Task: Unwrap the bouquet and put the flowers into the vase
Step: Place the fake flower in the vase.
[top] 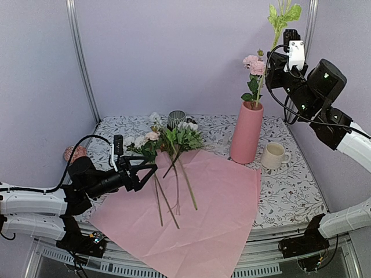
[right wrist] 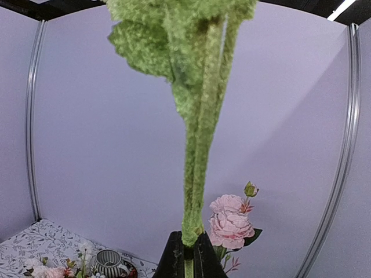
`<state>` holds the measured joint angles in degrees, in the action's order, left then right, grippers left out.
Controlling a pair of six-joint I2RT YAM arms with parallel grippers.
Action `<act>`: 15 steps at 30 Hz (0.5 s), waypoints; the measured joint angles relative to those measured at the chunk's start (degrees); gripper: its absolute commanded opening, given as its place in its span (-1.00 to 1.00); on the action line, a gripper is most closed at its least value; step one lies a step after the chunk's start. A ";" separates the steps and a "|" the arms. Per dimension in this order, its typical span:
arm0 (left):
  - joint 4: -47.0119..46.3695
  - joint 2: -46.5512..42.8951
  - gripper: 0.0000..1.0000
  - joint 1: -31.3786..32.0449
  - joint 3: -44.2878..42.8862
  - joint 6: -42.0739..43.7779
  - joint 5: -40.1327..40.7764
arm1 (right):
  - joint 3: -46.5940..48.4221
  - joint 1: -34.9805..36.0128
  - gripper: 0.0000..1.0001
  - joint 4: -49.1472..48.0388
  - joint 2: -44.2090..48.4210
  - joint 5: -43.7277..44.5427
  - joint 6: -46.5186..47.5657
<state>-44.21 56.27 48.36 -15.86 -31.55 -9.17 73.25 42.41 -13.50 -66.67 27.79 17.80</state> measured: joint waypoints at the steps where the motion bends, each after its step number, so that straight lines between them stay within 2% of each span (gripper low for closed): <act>1: 0.00 0.00 0.91 0.00 0.00 0.00 0.07 | 0.00 -0.52 -0.96 0.20 -0.37 -0.59 -0.68; 15: 1.36 -0.20 0.90 0.00 -0.07 0.22 0.87 | -0.20 -4.83 -0.96 2.73 -3.63 -2.97 -8.59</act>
<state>-42.85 56.07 48.36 -15.92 -31.33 -8.29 73.06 37.58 -10.76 -70.30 24.82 9.21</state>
